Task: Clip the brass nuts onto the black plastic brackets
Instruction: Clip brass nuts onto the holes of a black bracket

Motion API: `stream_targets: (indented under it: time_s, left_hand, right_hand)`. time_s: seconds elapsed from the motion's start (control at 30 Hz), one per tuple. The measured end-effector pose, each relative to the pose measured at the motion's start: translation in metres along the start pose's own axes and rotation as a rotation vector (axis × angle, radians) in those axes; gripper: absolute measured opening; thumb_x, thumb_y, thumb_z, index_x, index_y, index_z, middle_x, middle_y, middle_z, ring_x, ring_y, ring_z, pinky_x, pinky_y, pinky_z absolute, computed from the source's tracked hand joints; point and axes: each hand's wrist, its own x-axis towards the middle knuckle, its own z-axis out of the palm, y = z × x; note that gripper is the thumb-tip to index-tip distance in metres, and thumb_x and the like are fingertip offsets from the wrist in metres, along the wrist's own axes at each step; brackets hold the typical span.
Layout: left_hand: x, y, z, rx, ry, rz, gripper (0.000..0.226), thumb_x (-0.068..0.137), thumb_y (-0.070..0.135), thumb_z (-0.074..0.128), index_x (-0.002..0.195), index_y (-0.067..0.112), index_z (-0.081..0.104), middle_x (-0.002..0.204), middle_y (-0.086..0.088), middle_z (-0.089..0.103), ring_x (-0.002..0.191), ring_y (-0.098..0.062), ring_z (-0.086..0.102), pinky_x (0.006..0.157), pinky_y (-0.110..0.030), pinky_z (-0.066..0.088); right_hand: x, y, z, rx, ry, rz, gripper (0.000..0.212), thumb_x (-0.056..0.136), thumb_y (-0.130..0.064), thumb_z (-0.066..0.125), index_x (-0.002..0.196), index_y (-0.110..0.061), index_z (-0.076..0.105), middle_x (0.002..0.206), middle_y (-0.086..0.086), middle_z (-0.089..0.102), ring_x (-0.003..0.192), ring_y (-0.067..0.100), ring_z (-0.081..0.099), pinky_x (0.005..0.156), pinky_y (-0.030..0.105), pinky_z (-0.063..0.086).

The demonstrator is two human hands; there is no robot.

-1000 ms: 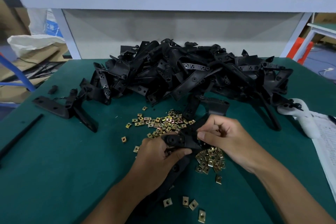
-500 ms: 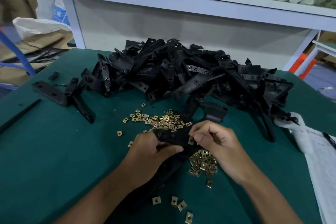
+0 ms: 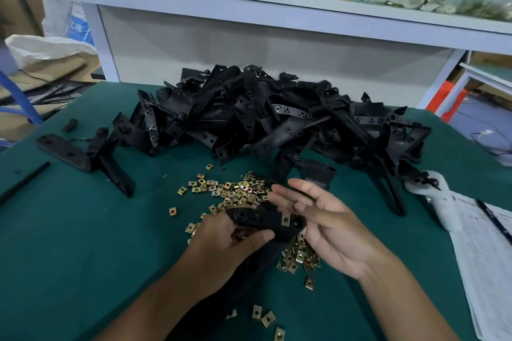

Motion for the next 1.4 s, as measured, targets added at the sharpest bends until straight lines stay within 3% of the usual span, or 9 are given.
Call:
stream_targets:
  time_s: [0.1, 0.2, 0.37, 0.47, 0.67, 1.0, 1.17, 1.33, 1.4]
  left_hand:
    - [0.0, 0.0, 0.001, -0.006, -0.006, -0.018, 0.017, 0.088, 0.042, 0.074, 0.103, 0.049, 0.072, 0.089, 0.018, 0.077, 0.082, 0.002, 0.071, 0.068, -0.009, 0.049]
    - [-0.001, -0.003, 0.0, 0.019, -0.013, -0.014, 0.017, 0.09, 0.036, 0.075, 0.101, 0.048, 0.073, 0.092, 0.017, 0.077, 0.084, 0.0, 0.071, 0.069, -0.01, 0.05]
    - [-0.001, -0.002, 0.001, 0.028, -0.019, 0.012, 0.019, 0.089, 0.033, 0.073, 0.101, 0.048, 0.074, 0.092, 0.02, 0.077, 0.084, 0.003, 0.071, 0.068, -0.007, 0.049]
    - [-0.001, -0.004, 0.001, 0.01, -0.033, 0.012, 0.019, 0.091, 0.03, 0.075, 0.102, 0.046, 0.074, 0.094, 0.018, 0.077, 0.087, 0.001, 0.072, 0.071, -0.009, 0.051]
    - [0.0, -0.011, 0.004, 0.029, -0.02, 0.037, 0.019, 0.083, 0.052, 0.069, 0.101, 0.049, 0.072, 0.091, 0.019, 0.076, 0.084, 0.0, 0.071, 0.071, -0.014, 0.053]
    - [0.0, -0.011, 0.003, 0.103, -0.056, 0.066, 0.017, 0.085, 0.047, 0.071, 0.102, 0.052, 0.07, 0.087, 0.022, 0.075, 0.076, 0.004, 0.069, 0.065, -0.01, 0.049]
    - [0.002, -0.014, 0.004, 0.188, -0.037, 0.059, 0.027, 0.08, 0.062, 0.063, 0.102, 0.046, 0.067, 0.077, 0.008, 0.074, 0.067, -0.021, 0.066, 0.062, -0.037, 0.056]
    - [0.0, -0.014, 0.003, 0.261, -0.045, 0.073, 0.021, 0.082, 0.059, 0.063, 0.093, 0.044, 0.072, 0.071, 0.026, 0.069, 0.06, 0.003, 0.06, 0.054, -0.007, 0.04]
    - [0.0, -0.014, 0.003, 0.288, -0.037, 0.075, 0.036, 0.081, 0.063, 0.061, 0.095, 0.033, 0.075, 0.067, 0.019, 0.068, 0.056, 0.0, 0.057, 0.051, -0.011, 0.037]
  right_hand:
    - [0.002, 0.0, 0.0, -0.018, 0.07, 0.004, 0.045, 0.091, -0.001, 0.055, 0.135, -0.001, 0.047, 0.127, 0.025, 0.066, 0.122, 0.032, 0.064, 0.091, 0.034, 0.059]
    - [0.002, 0.001, 0.0, -0.087, 0.209, 0.028, 0.042, 0.086, -0.016, 0.064, 0.125, -0.002, 0.055, 0.103, 0.016, 0.076, 0.089, 0.019, 0.075, 0.069, 0.025, 0.06]
    - [0.003, 0.001, -0.003, -0.253, 0.278, 0.042, 0.026, 0.082, -0.033, 0.072, 0.093, -0.011, 0.063, 0.071, -0.001, 0.068, 0.05, 0.002, 0.047, 0.057, 0.021, 0.048]
    - [0.002, 0.003, -0.001, -0.294, 0.251, 0.058, 0.026, 0.077, -0.037, 0.075, 0.088, -0.014, 0.067, 0.077, 0.001, 0.07, 0.054, 0.003, 0.049, 0.067, 0.027, 0.043]
    - [0.001, 0.001, -0.004, -0.217, 0.19, 0.056, 0.034, 0.089, -0.005, 0.059, 0.122, -0.006, 0.067, 0.119, 0.014, 0.073, 0.1, 0.014, 0.072, 0.082, 0.022, 0.058]
    - [0.0, 0.002, 0.002, -0.28, 0.187, 0.043, 0.022, 0.084, -0.013, 0.068, 0.104, -0.012, 0.076, 0.103, 0.011, 0.076, 0.081, 0.01, 0.071, 0.066, 0.022, 0.059]
    - [0.0, 0.001, 0.003, -0.258, 0.175, 0.054, 0.025, 0.09, -0.008, 0.062, 0.111, -0.013, 0.077, 0.081, -0.001, 0.07, 0.067, 0.005, 0.065, 0.057, 0.02, 0.053]
    - [-0.003, -0.001, 0.008, -0.328, 0.154, 0.053, 0.023, 0.081, -0.014, 0.068, 0.102, -0.015, 0.078, 0.076, -0.002, 0.07, 0.068, 0.007, 0.066, 0.06, 0.02, 0.054]
    - [-0.004, -0.002, 0.008, -0.39, 0.162, 0.056, 0.021, 0.083, -0.014, 0.069, 0.102, -0.016, 0.078, 0.09, 0.004, 0.075, 0.08, 0.012, 0.069, 0.068, 0.023, 0.057]
